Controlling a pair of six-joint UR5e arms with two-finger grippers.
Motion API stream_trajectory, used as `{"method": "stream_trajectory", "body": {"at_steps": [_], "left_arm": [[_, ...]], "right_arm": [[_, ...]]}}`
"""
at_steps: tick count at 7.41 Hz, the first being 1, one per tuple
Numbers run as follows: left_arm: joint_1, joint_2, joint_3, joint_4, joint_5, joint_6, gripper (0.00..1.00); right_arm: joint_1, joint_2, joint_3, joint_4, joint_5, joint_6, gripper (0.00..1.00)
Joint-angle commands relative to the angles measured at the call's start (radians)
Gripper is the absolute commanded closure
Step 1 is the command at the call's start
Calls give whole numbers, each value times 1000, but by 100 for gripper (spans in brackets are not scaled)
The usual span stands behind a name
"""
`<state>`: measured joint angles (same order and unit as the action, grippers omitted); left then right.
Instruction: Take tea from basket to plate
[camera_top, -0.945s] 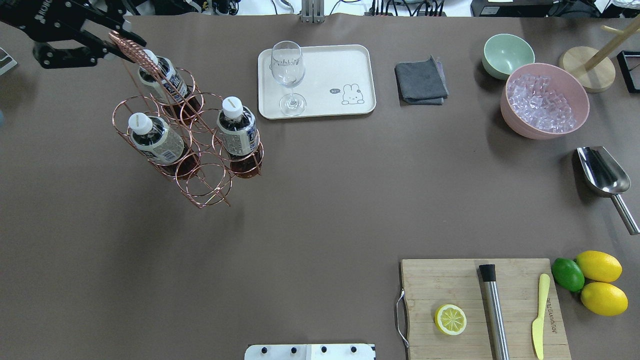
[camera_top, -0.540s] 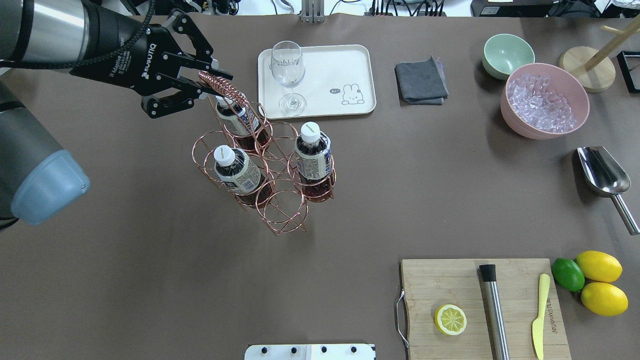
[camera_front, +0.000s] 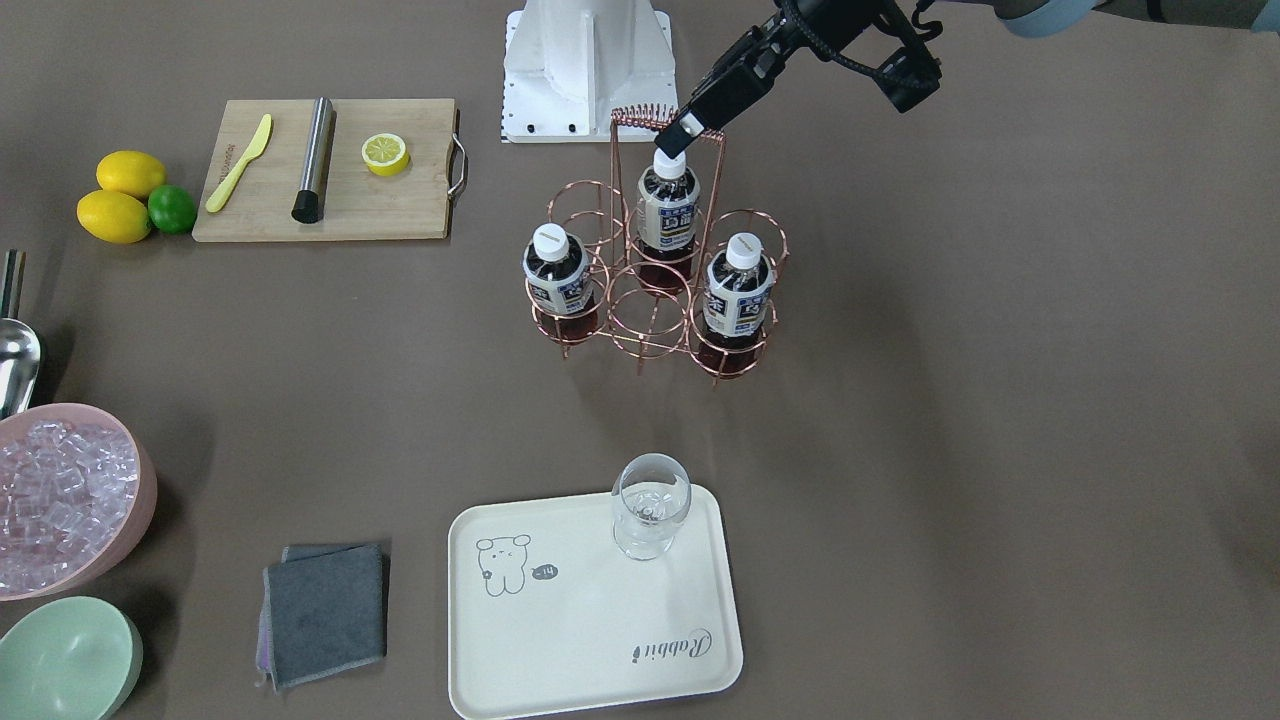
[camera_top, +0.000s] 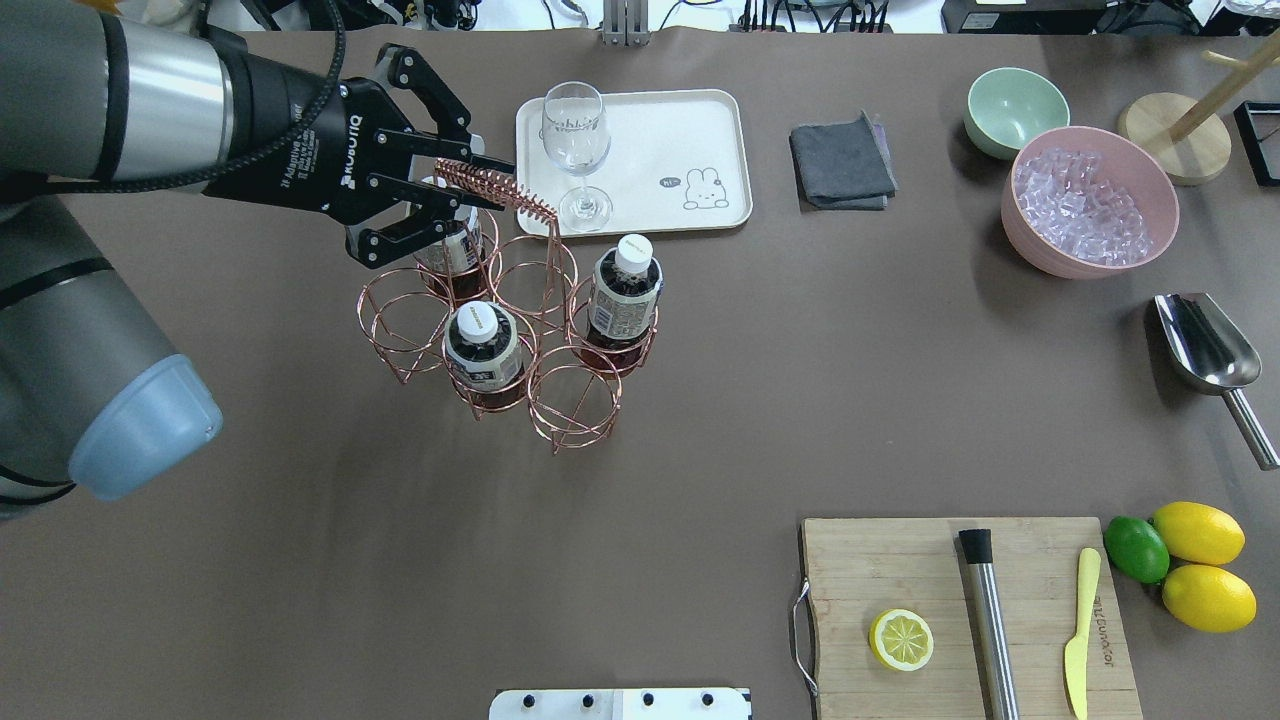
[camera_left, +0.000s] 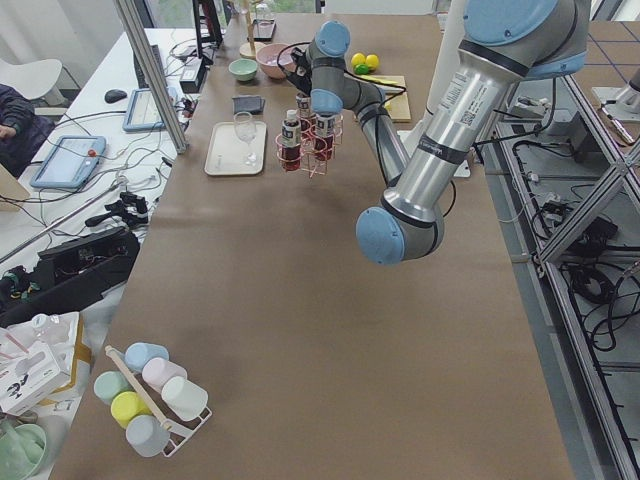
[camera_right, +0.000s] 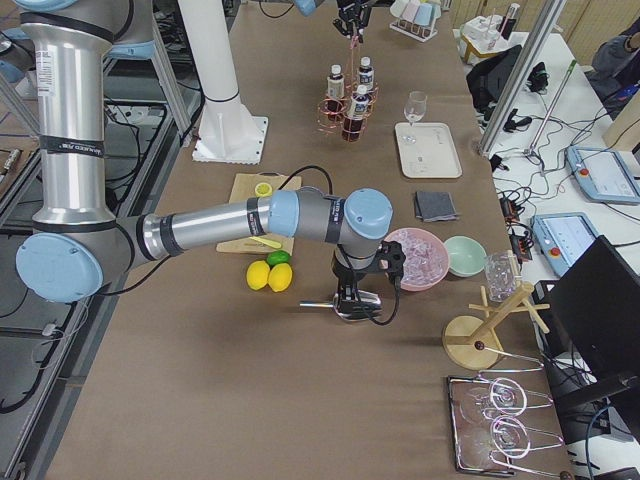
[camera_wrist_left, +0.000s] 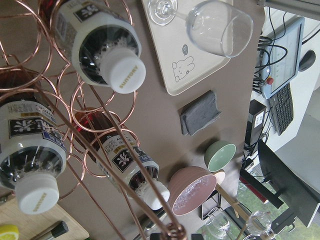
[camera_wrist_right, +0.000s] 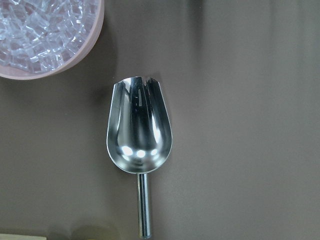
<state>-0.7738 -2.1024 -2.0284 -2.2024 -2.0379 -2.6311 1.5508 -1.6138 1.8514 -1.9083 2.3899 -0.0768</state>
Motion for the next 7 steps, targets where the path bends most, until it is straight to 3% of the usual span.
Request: {"method": "stream_trajectory", "body": {"at_steps": [1, 3, 6, 7], "left_arm": [[42, -1, 2, -57, 54, -236, 100], [45, -1, 2, -60, 70, -405, 100], [85, 16, 0, -99, 77, -509, 100], [99, 18, 0, -105, 77, -551, 100]], "right_arm": [[0, 0, -1, 0, -2, 0, 1], [-2, 0, -3, 2, -12, -5, 1], [-2, 8, -32, 9, -18, -5, 1], [-3, 5, -41, 73, -18, -6, 1]]}}
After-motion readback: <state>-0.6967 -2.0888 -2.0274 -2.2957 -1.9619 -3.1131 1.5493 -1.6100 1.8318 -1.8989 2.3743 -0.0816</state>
